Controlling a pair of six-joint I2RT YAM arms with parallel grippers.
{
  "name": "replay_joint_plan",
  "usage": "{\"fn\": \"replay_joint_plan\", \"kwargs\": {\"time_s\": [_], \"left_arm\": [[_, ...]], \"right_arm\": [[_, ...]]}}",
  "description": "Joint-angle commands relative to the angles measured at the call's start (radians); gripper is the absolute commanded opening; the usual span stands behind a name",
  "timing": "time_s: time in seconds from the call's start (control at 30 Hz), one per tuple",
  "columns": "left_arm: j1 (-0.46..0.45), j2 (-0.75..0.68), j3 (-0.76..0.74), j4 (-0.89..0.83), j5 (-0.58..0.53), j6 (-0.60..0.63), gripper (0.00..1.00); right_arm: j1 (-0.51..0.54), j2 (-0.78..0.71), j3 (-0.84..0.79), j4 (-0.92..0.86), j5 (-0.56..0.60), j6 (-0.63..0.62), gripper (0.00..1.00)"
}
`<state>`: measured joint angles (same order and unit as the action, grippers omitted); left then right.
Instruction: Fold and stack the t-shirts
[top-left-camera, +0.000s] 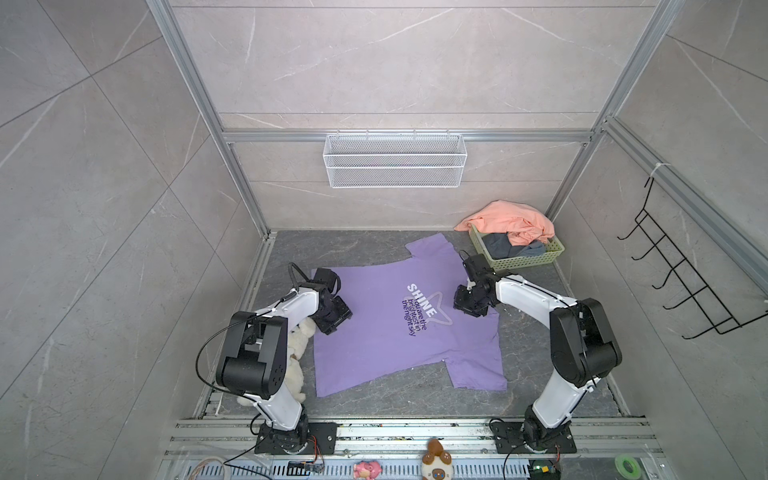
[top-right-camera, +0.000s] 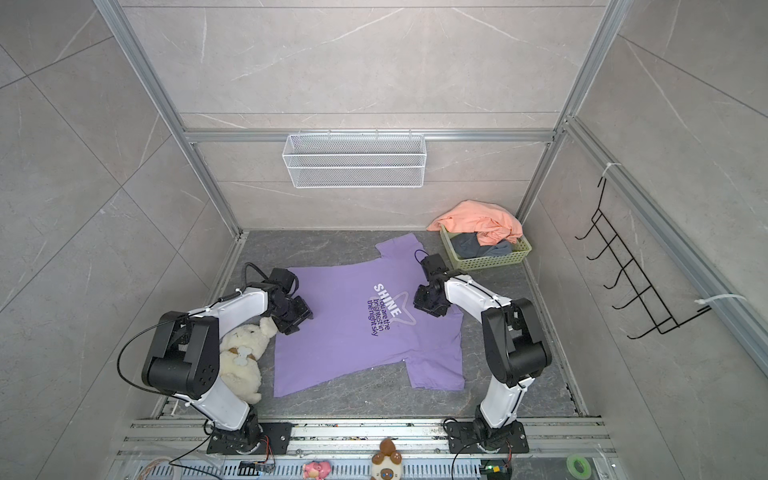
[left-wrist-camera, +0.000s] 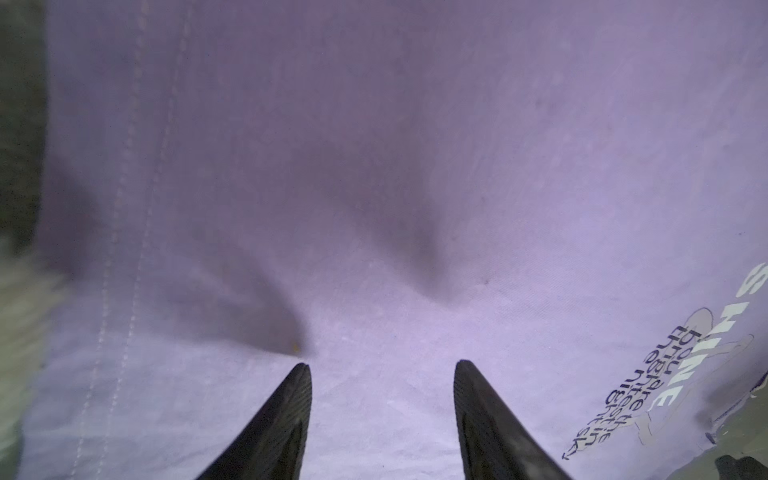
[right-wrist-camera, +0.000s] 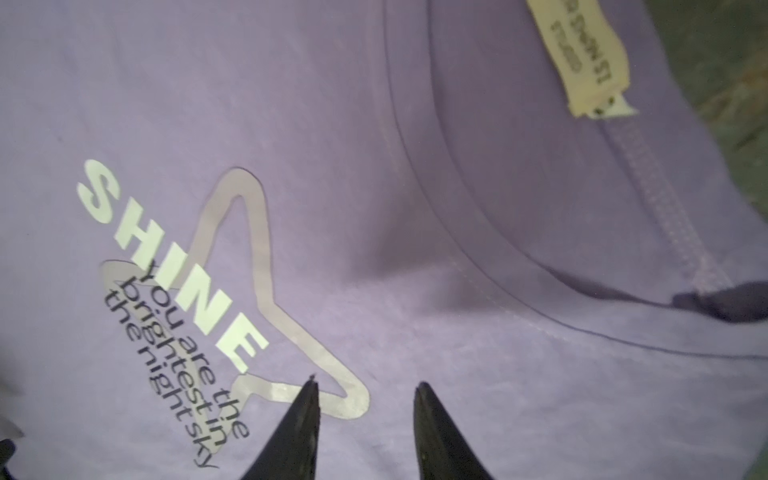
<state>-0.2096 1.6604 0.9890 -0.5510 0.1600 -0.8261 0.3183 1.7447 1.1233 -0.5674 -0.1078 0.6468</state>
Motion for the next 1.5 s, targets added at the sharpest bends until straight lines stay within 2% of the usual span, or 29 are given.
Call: {"fn": "replay_joint_plan", "kwargs": {"time_s": [0.0, 0.17, 0.43, 0.63, 0.73, 0.9, 1.23, 1.33, 1.47], "left_arm": [[-0.004, -0.011, -0.009, -0.011, 0.008, 0.045, 0.58], [-0.004, 0.005, -0.037, -0.044, 0.028, 0.085, 0.58], [-0.001, 0.024, -0.055, -0.032, 0.049, 0.090, 0.58], [0.000, 0.048, -0.043, -0.024, 0.048, 0.116, 0.59], [0.003, 0.055, -0.040, -0.025, 0.037, 0.138, 0.59], [0.032, 0.049, -0.052, -0.024, 0.030, 0.169, 0.60], [0.122, 0.074, -0.058, -0.013, 0.044, 0.251, 0.60], [0.139, 0.080, -0.048, -0.016, 0.068, 0.277, 0.60], [0.139, 0.051, -0.044, -0.013, 0.124, 0.285, 0.60]], "right_arm": [[-0.002, -0.097, -0.125, -0.025, 0.022, 0.040, 0.40], [-0.002, -0.224, -0.302, 0.000, 0.016, 0.145, 0.40], [0.001, -0.486, -0.513, -0.053, 0.038, 0.223, 0.40], [0.028, -0.551, -0.653, -0.009, 0.037, 0.329, 0.40], [0.093, -0.565, -0.657, -0.035, 0.070, 0.367, 0.40], [0.204, -0.546, -0.659, -0.108, 0.115, 0.501, 0.39], [0.451, -0.482, -0.554, -0.327, 0.240, 0.697, 0.39], [0.495, -0.463, -0.531, -0.371, 0.285, 0.733, 0.40], [0.540, -0.463, -0.452, -0.343, 0.345, 0.682, 0.41]]}}
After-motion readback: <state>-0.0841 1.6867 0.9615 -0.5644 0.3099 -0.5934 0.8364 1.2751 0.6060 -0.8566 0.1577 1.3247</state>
